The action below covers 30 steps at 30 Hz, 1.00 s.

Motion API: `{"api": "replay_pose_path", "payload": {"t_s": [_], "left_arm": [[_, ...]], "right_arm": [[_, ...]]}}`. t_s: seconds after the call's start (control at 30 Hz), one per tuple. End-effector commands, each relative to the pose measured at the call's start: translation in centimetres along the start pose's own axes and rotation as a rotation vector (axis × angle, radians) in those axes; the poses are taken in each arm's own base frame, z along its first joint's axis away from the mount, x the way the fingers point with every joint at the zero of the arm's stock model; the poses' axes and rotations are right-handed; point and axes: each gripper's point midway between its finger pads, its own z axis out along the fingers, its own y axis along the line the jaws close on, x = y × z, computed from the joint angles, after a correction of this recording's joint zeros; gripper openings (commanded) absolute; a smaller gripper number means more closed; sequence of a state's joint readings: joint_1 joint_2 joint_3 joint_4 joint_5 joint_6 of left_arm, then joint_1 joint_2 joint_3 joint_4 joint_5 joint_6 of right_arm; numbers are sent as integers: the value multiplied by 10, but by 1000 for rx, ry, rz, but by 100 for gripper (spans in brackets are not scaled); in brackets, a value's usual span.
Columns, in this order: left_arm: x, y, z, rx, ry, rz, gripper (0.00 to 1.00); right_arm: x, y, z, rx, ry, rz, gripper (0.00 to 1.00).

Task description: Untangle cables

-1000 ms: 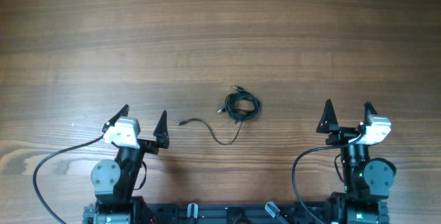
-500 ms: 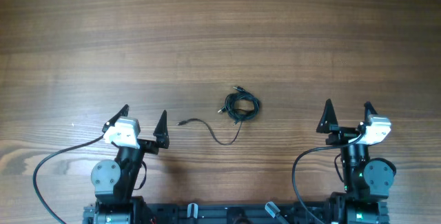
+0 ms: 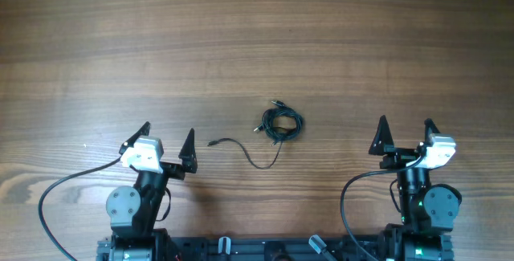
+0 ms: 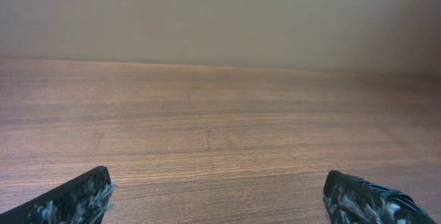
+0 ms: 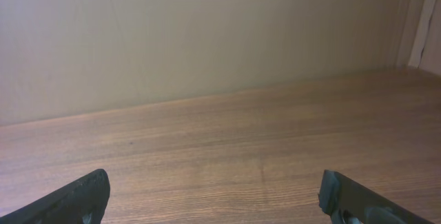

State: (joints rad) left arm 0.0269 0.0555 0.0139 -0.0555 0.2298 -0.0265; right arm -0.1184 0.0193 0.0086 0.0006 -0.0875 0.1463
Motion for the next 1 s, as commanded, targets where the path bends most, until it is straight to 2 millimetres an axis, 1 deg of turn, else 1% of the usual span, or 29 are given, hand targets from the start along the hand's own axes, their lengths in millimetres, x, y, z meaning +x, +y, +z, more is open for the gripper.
{"api": "replay_pose_path", "payload": {"t_s": [0.0,0.2,0.27,0.33,0.5,0.63,0.67,0.73,0.8,0.83,0.87,0.97], "left_arm": [[4,1,1,-5,7,18,100],[4,1,1,-5,7,18,100],[0,1,1,-2,-8,21,100],[3,-2,1,10,6,18,100],[3,1,1,-2,5,19,100],[-18,24,-2,-142,-82,30,100],[-25,23,-3,-142,-110,34,100],[-35,17,-3,-111,-150,30,100],[-52,10,-7,-75,-172,-80,100],[-63,7,-11,-59,-159,-162,100],[-70,4,-12,-49,-141,-200,100],[-90,-7,-12,-11,-67,-231,100]], "right_arm": [[-2,-1,-1,6,-12,12,100],[-2,-1,-1,6,-12,12,99],[-2,-1,-1,6,-12,12,100],[-2,-1,-1,6,-12,12,100],[-2,-1,-1,7,-12,13,100],[-2,-1,-1,6,-12,13,100],[-2,-1,-1,6,-12,13,100],[-2,-1,-1,6,-12,12,100],[-2,-1,-1,6,-12,12,100],[-2,-1,-1,6,-12,13,100],[-2,-1,-1,6,-12,13,100],[-2,-1,-1,7,-12,12,100]]}}
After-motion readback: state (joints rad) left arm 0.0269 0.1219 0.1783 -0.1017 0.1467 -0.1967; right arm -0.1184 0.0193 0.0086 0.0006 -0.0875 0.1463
